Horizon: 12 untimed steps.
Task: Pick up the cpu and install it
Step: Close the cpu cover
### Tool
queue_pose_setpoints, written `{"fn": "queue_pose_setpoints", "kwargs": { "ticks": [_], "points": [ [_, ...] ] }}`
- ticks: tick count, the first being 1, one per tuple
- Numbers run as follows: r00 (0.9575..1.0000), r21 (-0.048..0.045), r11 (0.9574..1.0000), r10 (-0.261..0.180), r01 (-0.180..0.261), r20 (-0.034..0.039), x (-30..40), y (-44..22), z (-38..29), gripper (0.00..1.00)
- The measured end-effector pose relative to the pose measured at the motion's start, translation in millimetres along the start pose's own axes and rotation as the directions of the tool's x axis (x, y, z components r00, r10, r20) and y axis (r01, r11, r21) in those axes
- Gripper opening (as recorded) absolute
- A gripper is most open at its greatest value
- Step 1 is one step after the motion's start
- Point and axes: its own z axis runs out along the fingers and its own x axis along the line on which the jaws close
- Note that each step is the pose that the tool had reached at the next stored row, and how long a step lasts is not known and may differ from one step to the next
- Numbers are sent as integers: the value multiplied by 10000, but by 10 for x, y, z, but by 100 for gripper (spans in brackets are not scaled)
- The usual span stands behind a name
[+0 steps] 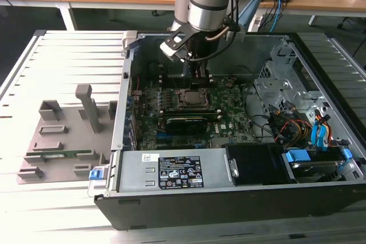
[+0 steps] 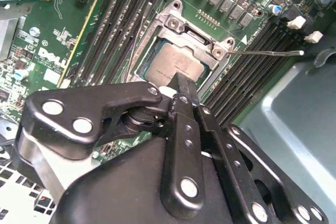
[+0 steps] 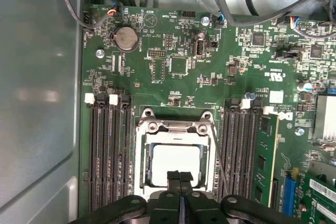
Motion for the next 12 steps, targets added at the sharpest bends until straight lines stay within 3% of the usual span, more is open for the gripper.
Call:
{"fn": "queue_pose_setpoints", "kwargs": {
  "ticks": [6,8,12],
  "points": [
    [10000,0,10000,-1,1,0,-5,-6,-128,11],
    [10000,-1,10000,-1,1,-1,-9,-10,-210,11],
    [10000,0,10000,-1,1,0,-10,-11,-234,11]
  ]
}}
